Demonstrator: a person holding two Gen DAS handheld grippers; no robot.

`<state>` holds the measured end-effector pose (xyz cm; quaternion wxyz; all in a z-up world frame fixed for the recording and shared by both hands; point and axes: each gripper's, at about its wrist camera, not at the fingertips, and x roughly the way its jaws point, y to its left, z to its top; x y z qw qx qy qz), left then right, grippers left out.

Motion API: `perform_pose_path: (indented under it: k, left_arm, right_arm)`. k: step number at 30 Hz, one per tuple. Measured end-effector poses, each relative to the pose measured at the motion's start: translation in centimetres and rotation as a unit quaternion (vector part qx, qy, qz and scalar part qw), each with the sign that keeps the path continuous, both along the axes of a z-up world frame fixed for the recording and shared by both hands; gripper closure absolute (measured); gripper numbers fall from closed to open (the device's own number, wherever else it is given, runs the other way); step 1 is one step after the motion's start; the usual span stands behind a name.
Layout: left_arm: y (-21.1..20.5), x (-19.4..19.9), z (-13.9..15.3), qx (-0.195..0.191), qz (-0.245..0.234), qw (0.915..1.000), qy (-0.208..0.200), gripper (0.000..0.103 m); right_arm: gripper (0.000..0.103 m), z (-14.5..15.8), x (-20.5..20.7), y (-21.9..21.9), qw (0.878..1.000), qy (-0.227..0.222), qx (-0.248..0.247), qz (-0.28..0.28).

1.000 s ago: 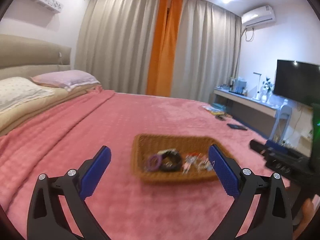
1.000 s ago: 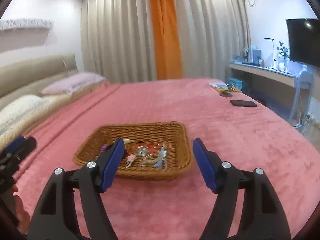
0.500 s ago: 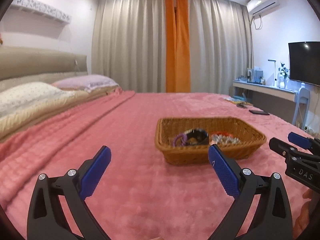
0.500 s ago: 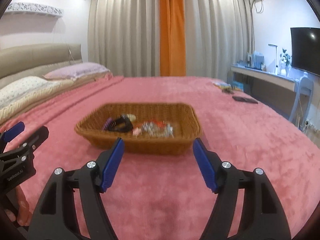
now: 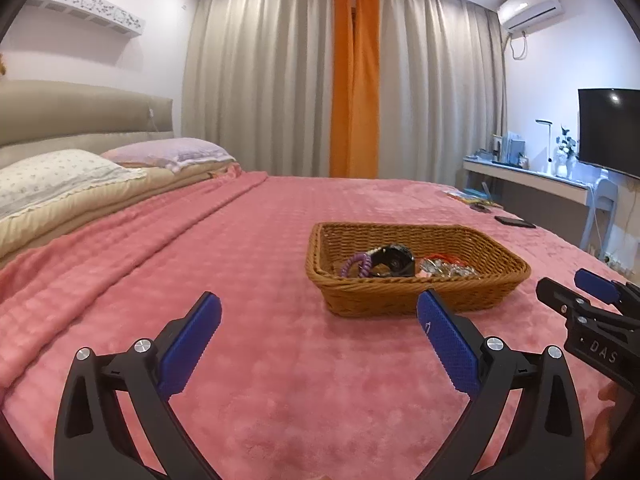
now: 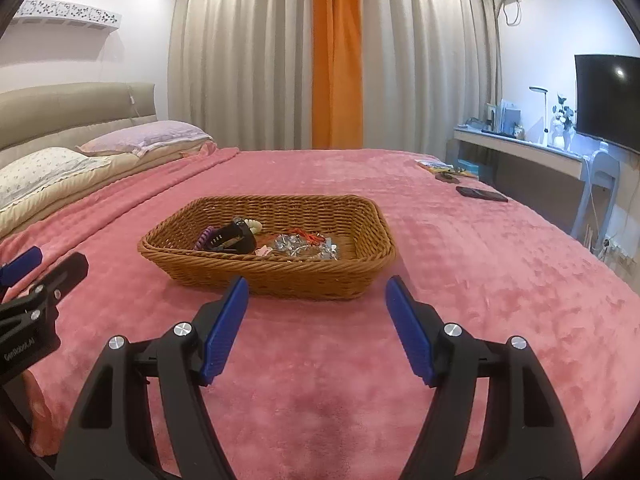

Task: Organize jewelry

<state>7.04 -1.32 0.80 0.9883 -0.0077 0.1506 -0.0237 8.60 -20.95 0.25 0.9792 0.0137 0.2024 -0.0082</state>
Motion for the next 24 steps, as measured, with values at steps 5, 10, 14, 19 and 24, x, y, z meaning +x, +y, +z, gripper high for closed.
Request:
perform_pose_path:
  k: [5, 10, 14, 19, 24]
  left_arm:
    - [-0.17, -0.03, 0.01, 0.002, 0.002, 1.0, 0.001, 0.008]
    - [-0.14, -0.04, 0.04, 0.002, 0.003, 1.0, 0.0, 0.008]
    - [-0.1, -0.06, 0.11, 0.002, 0.003, 1.0, 0.0, 0.008]
    - [-0.09, -0.04, 0.1, 0.001, 0.003, 1.0, 0.0, 0.008]
    - [-0.12, -0.05, 0.09, 0.002, 0.003, 1.0, 0.0, 0.008]
  right_arm:
    - [0.036, -0.07, 0.13, -0.14, 1.0, 0.004, 0.006, 0.0]
    - [0.036, 0.06, -0.26, -0.2, 1.0, -0.007, 0.01, 0.0]
    - [0.036, 0.11, -0.37, -0.22, 1.0, -0.009, 0.011, 0.0]
    - [0.036, 0.06, -0.43, -0.25, 1.0, -0.008, 0.012, 0.0]
    - [0.036, 0.03, -0.41, -0.29, 1.0, -0.008, 0.012, -0.001]
